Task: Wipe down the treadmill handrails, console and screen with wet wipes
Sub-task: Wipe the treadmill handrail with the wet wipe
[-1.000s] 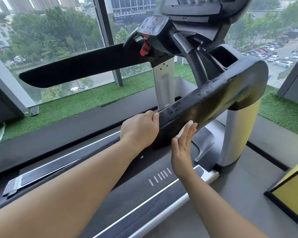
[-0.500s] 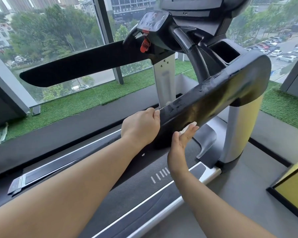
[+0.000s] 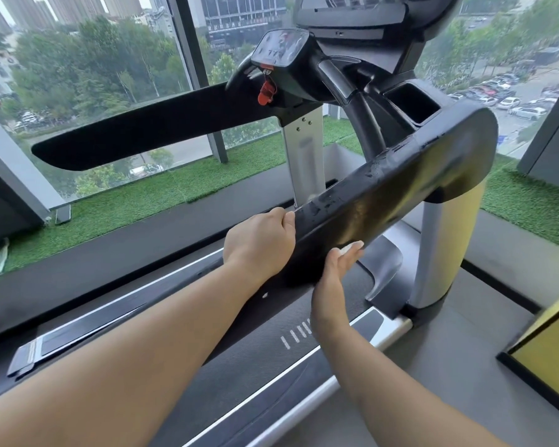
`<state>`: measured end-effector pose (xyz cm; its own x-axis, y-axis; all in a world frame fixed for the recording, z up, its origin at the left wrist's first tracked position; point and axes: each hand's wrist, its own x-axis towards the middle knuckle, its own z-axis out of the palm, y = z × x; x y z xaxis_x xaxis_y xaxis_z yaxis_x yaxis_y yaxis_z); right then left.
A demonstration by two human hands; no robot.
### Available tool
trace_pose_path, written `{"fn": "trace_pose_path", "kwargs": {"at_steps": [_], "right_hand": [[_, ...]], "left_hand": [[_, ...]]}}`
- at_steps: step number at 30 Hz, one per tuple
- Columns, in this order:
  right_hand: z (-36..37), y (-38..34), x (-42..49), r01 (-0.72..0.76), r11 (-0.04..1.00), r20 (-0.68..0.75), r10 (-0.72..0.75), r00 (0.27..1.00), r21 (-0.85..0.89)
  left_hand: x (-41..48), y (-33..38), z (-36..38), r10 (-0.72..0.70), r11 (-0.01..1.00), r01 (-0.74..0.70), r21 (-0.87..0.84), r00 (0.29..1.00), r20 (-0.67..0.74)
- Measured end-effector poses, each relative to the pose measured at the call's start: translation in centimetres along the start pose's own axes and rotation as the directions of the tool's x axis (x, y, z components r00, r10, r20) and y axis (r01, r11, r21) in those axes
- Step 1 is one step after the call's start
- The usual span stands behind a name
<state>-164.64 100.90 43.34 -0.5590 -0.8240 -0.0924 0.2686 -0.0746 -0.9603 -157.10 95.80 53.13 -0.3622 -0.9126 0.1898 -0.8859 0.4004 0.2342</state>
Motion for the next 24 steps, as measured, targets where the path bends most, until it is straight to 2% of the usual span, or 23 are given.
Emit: {"fn": "trace_pose_path", "kwargs": {"at_steps": [3, 5, 10, 12, 14, 16, 18, 21, 24], "right_hand": [[1.5, 2.1, -4.7, 0.036, 0.999, 0.157, -0.034, 0.987, -0.009], [1.3, 2.4, -4.9, 0.072, 0.994, 0.193, -0.055, 0.98, -0.08], [-1.4, -0.2, 0.8, 0.12, 0.977, 0.04, -0.115, 0.993, -0.174], [-1.2, -0.2, 0.9, 0.132, 0.975, 0.034, -0.128, 0.991, -0.177], [-0.1, 0.8, -1.4, 0.218, 0.951, 0.132, -0.193, 0.972, -0.22], [0.7, 2.6, -4.0, 0.367, 0.869, 0.278, -0.282, 0.918, -0.331], [0.3, 3.7, -4.1, 0.444, 0.78, 0.346, -0.31, 0.886, -0.44], [-0.8, 1.8, -1.3, 0.421, 0.775, 0.261, -0.334, 0.906, -0.471], [-1.3, -0.8, 0.8, 0.372, 0.804, 0.175, -0.329, 0.928, -0.464]], "left_hand": [[0.0, 0.0, 0.0, 0.005, 1.0, -0.005, -0.004, 1.0, -0.009], [0.0, 0.0, 0.0, 0.006, 1.0, -0.006, -0.007, 1.0, -0.009], [0.0, -0.2, 0.0, 0.0, 1.0, 0.0, -0.025, 1.0, 0.011], [0.0, -0.2, -0.1, -0.001, 0.999, 0.002, -0.038, 1.0, 0.01], [0.1, -0.2, -0.1, -0.007, 0.998, 0.007, -0.056, 1.0, 0.012], [0.1, -0.3, -0.2, -0.01, 0.997, 0.01, -0.073, 1.0, 0.006], [0.0, -0.5, -0.3, -0.01, 0.994, 0.009, -0.106, 1.0, -0.011], [-0.1, -0.9, -0.8, -0.015, 0.971, 0.018, -0.239, 1.0, 0.013], [-0.4, -2.2, -2.3, -0.03, 0.865, 0.096, -0.492, 0.99, 0.139]]}}
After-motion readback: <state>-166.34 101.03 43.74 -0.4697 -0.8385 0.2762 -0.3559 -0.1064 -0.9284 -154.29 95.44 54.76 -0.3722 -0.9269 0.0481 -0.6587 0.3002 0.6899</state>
